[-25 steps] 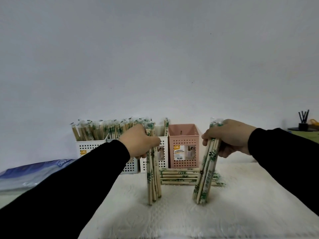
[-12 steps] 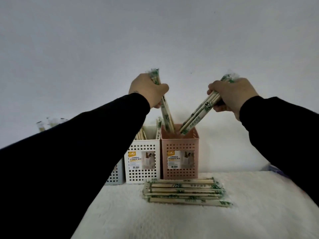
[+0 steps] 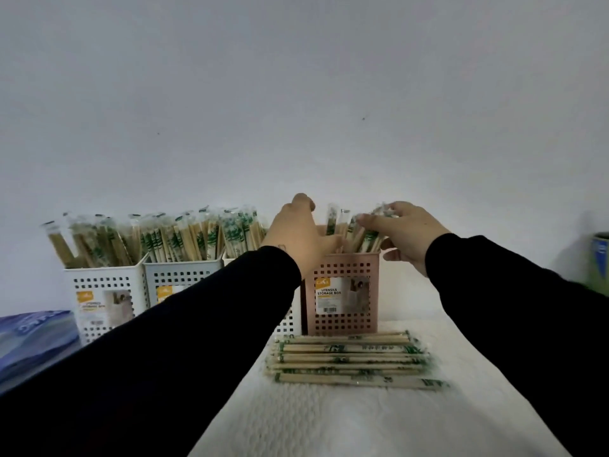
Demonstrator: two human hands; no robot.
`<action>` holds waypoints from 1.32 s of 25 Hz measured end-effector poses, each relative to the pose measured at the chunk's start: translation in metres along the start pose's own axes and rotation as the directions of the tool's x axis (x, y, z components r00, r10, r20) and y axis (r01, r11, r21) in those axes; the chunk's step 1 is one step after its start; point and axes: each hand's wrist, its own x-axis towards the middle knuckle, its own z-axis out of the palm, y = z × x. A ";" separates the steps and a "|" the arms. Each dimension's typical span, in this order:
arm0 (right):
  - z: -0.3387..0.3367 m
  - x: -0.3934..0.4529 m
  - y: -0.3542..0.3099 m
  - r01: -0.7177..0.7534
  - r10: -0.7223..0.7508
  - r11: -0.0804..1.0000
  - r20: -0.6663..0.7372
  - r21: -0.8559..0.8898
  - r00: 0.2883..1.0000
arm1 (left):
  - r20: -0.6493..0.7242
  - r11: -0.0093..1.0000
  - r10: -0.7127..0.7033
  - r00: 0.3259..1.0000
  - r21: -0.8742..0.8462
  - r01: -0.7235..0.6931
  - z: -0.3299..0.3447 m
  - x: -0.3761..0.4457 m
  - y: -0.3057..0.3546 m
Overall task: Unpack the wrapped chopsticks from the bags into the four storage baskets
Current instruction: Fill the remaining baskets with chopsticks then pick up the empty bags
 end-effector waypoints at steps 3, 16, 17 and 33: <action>-0.008 -0.020 0.010 -0.052 0.064 0.992 -0.106 0.116 0.992 | -0.039 0.980 0.176 0.984 -0.092 -0.179 0.002 -0.043 -0.016; 0.010 -0.072 0.070 0.037 0.256 0.571 0.220 -0.820 0.941 | 0.676 0.885 0.241 0.696 0.142 -0.444 0.028 -0.103 -0.031; 0.010 -0.073 0.070 0.073 0.275 0.533 0.255 -0.843 0.927 | 0.687 0.889 0.230 0.690 0.139 -0.436 0.028 -0.102 -0.031; 0.051 -0.088 0.053 0.434 0.237 0.209 0.476 -0.876 0.847 | 0.789 0.800 0.094 0.608 0.304 -0.518 0.012 -0.108 -0.018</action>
